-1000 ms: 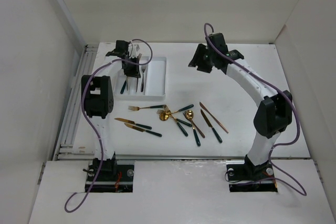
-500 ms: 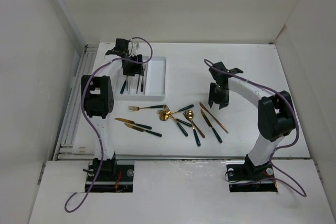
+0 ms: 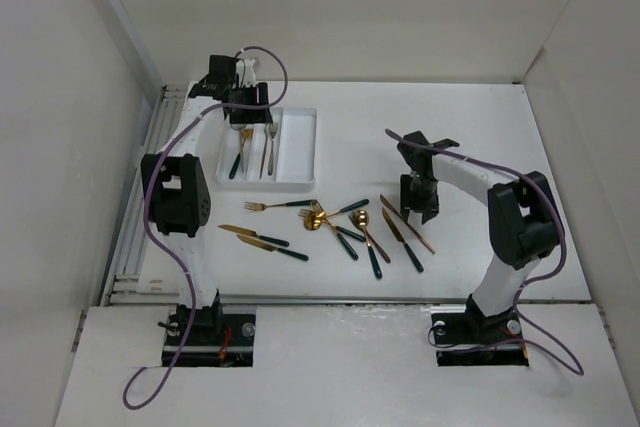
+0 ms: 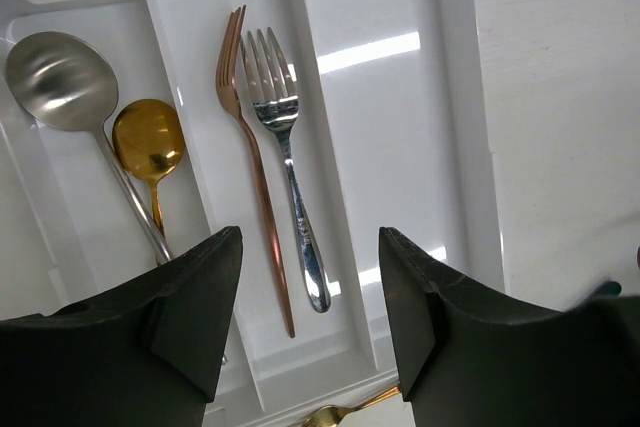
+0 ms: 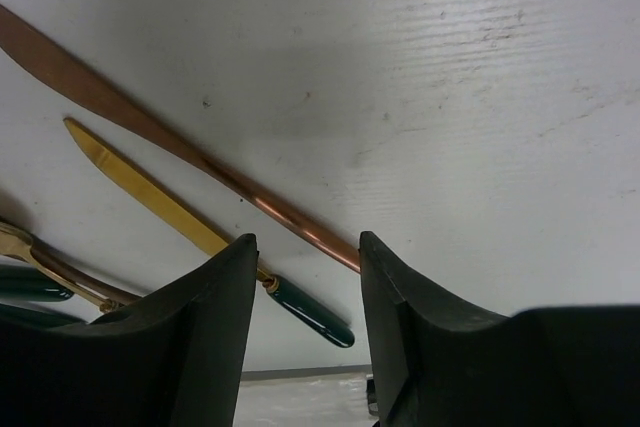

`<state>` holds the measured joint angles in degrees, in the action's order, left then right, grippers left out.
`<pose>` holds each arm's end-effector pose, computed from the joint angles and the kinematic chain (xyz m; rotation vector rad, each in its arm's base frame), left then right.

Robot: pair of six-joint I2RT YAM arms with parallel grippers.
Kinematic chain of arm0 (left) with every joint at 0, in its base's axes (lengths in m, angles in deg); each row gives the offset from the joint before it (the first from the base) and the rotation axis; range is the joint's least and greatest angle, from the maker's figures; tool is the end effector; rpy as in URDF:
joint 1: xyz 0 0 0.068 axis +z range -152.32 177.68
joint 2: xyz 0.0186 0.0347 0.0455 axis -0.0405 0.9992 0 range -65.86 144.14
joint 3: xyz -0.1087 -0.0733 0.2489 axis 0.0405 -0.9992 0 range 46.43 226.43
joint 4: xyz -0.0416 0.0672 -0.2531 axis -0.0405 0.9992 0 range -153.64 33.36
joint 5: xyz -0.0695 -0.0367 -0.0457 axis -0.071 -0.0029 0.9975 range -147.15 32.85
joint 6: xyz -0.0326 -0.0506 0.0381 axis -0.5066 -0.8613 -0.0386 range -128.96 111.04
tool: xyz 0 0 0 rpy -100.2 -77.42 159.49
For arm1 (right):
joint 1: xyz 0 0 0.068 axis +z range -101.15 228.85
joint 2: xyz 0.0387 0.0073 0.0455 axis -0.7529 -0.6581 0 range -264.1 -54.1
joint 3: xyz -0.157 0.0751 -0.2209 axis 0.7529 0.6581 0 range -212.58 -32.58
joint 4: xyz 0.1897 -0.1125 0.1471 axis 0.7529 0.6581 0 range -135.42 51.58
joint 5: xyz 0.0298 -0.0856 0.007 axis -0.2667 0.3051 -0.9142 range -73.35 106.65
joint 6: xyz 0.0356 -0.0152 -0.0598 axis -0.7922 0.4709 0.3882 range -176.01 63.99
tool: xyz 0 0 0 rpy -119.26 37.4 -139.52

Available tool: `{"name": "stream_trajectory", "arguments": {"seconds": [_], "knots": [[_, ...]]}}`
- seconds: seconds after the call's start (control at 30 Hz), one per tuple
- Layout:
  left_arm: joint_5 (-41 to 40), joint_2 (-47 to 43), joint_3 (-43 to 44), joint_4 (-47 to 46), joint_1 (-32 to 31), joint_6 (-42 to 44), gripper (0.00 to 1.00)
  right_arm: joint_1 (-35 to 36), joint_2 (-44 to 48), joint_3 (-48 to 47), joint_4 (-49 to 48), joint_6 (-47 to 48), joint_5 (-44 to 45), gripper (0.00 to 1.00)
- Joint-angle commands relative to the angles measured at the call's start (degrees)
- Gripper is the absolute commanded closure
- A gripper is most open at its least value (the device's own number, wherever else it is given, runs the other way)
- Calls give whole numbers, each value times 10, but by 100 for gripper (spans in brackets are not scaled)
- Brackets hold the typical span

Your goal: Sort the eating utensils into containers

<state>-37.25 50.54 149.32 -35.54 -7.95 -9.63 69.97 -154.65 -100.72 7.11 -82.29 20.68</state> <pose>0.4896 -0.0682 0.2724 0.2780 2.2688 -0.4552 0.3034 0.1129 0.1669 0.1411 3.0290 -0.0437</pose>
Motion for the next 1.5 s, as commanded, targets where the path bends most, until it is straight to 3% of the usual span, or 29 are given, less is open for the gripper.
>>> {"name": "stream_trajectory", "arguments": {"seconds": [0.0, 0.33, 0.53, 0.57, 0.6, 0.83, 1.1, 1.27, 1.47], "knots": [[12, -33, 19, 6, 2, 5, 46, 10, -17, 4, -8, 15, -7, 49], [18, -27, 19, 6, 2, 5, 46, 36, -90, -29, -25, 20, 34, 52], [13, -32, 19, 12, 2, 10, 45, 36, -108, -29, -46, 33, 47, 85], [13, -32, 19, 12, 2, 10, 43, 36, -108, -29, -52, 39, 54, 96], [8, -32, 19, 12, 2, 10, 43, 36, -108, -29, -52, 39, 62, 100], [13, -32, 19, 12, 2, 10, 42, 36, -113, -67, -36, 39, 135, 100], [63, -50, 24, 17, 2, 43, 34, 36, -17, -133, -71, 12, 96, 100], [68, -56, 43, 41, -17, 71, 32, 36, 3, -212, -104, -17, 58, 100], [43, -56, 49, 41, -17, 59, 32, 77, -76, -373, -148, -42, 33, 100]]}}
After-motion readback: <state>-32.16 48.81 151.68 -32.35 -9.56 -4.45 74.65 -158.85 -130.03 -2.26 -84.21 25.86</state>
